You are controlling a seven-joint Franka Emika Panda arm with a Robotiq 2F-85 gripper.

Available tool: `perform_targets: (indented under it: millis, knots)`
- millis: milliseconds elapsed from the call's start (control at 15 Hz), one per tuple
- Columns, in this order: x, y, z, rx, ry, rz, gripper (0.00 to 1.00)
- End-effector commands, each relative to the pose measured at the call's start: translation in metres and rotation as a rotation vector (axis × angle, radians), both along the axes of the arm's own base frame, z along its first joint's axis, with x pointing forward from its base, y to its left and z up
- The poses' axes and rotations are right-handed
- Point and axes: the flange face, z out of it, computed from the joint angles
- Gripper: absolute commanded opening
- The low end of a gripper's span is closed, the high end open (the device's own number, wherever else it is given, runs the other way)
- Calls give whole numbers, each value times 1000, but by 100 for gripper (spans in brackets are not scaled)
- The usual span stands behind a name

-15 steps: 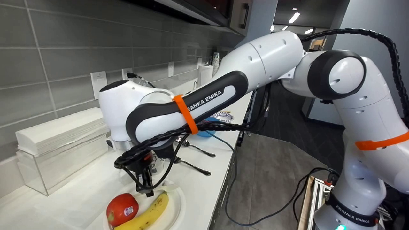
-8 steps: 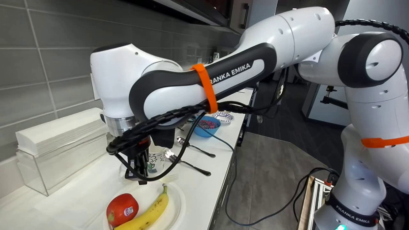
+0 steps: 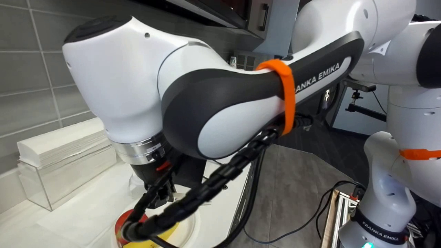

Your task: Take the plate fork off the plate

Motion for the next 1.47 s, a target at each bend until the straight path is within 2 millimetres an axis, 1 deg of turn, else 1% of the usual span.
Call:
perform_targets:
  millis: [0, 67, 133, 200, 400, 467, 533, 667, 733, 867, 1067, 1200, 1333, 1400]
  knots:
    - [-18, -25, -4, -63, 7, -117, 3]
    - [-18, -37, -7, -51, 32, -151, 3]
    - [-17, -45, -11, -2, 61, -140, 3]
    - [-12, -19, -7, -40, 27, -105, 12]
    - [-8, -38, -11, -27, 53, -140, 12]
    - [-8, -40, -11, -26, 54, -143, 3]
    - [-8, -41, -11, -16, 58, -108, 3]
    - [-12, -54, -9, -8, 62, -84, 3]
    - [-18, -63, -10, -3, 69, -76, 3]
    - [-27, -75, -15, 1, 78, -56, 3]
    - [-41, -100, -24, -5, 68, -95, 3]
    - [-51, -124, -31, -4, 61, -158, 3]
    - [-54, -151, -38, -5, 50, -267, 3]
    - [-52, -165, -42, 18, 64, -337, 3]
